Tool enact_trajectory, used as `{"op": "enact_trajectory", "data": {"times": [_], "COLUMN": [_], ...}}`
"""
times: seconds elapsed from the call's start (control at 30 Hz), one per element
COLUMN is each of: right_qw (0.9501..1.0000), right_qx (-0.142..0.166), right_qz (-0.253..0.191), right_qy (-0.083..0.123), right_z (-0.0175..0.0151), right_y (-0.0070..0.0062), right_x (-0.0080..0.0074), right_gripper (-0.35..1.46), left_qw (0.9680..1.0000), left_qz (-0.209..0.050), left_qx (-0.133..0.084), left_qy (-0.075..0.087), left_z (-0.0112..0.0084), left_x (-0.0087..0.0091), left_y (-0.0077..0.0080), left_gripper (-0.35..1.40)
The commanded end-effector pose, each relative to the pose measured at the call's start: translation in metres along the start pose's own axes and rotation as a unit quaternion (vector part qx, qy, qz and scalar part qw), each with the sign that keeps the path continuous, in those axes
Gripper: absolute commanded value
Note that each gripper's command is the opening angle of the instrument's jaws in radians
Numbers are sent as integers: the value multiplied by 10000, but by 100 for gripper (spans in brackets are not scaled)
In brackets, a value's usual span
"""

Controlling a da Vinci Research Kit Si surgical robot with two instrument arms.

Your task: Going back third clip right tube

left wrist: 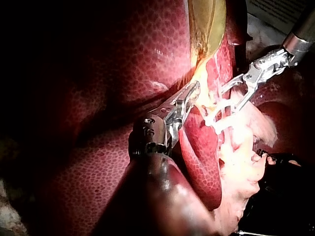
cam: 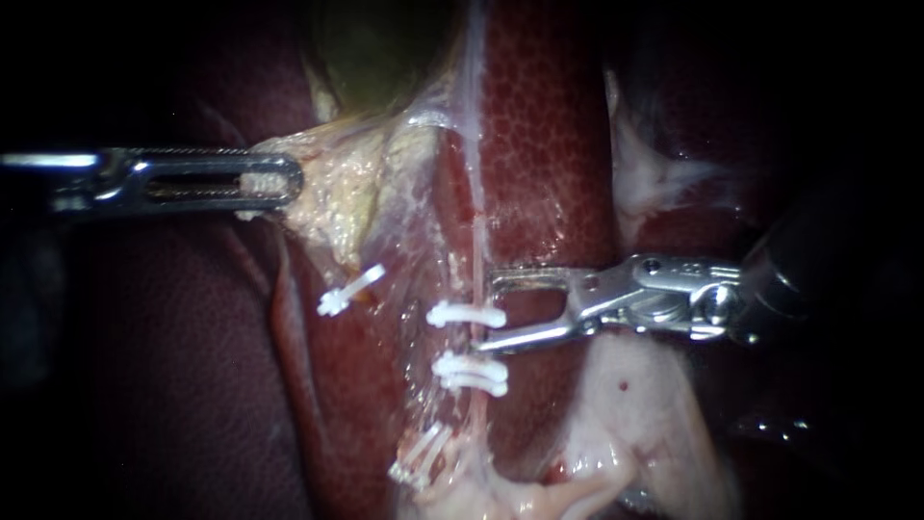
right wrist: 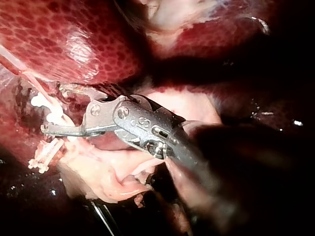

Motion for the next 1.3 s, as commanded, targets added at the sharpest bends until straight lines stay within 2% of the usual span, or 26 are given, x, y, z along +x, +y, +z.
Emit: {"op": "enact_trajectory", "data": {"times": [0.03,0.17,0.4,0.57,0.7,0.83,0.97,1.3], "right_qw": [10000,9997,9981,9969,9960,9960,9959,9960], "right_qx": [16,57,181,218,233,232,245,238], "right_qz": [-42,-236,-586,-757,-863,-865,-866,-864], "right_qy": [-4,-22,-18,31,25,24,24,25], "right_z": [-6,-30,-67,-87,-94,-96,-95,-93], "right_y": [-1,-9,-43,-57,-59,-57,-57,-57], "right_x": [2,15,59,79,83,81,81,82], "right_gripper": [60,60,60,60,60,60,60,60], "left_qw": [10000,10000,10000,10000,10000,10000,9999,9998], "left_qz": [3,4,12,19,26,58,98,171], "left_qx": [0,0,0,-10,-21,-40,-21,56], "left_qy": [0,0,-2,-9,-17,-51,25,105], "left_z": [0,0,2,5,9,21,37,74], "left_x": [0,0,2,5,8,19,31,45], "left_y": [0,0,2,3,3,10,14,8], "left_gripper": [-35,-35,-35,-35,-35,-35,-35,-35]}}
